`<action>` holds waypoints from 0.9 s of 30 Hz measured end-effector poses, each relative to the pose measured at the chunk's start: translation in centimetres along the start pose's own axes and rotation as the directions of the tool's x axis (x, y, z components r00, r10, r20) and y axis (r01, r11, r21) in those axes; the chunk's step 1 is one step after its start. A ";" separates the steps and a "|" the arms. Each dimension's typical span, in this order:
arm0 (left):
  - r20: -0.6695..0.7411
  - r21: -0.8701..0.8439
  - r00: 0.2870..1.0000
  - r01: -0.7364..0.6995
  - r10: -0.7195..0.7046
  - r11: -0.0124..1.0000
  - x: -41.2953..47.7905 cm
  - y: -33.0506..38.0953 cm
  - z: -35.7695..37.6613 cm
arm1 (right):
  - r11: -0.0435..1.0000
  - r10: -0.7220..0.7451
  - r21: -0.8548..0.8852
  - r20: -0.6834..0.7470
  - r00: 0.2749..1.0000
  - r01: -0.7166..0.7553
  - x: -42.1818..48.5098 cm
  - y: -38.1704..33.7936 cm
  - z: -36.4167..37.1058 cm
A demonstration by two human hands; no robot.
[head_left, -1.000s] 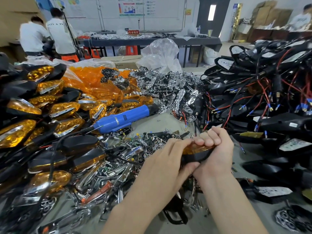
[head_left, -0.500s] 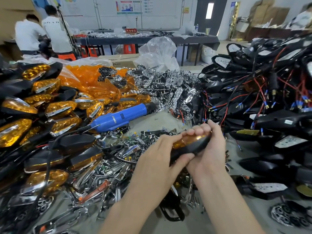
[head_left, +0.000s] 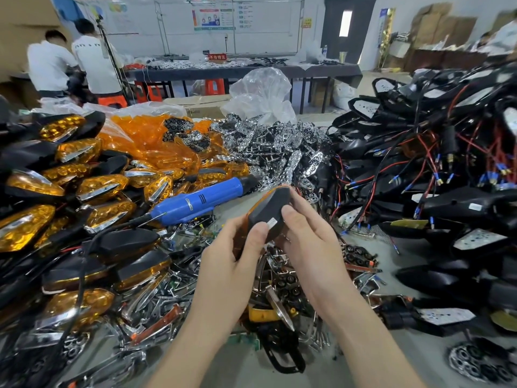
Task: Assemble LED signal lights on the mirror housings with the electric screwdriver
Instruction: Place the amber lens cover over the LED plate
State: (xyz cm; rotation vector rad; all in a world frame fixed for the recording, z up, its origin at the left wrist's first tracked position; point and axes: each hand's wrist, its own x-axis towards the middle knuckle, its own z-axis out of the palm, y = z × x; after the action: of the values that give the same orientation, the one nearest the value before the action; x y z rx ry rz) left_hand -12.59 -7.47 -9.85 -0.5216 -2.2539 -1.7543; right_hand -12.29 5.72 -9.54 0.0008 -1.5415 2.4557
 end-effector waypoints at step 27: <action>0.046 0.381 0.967 -0.250 0.252 0.890 -0.2 0.1 1.0 | 0.960 0.091 0.263 0.028 0.995 -0.095 -1.2 -1.1 0.3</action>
State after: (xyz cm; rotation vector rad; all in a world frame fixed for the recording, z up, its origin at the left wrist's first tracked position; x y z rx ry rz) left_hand -12.38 -6.48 -10.07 -0.6827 -2.3207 -1.1486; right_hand -10.90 5.69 -8.55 -0.0059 -1.2340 2.7227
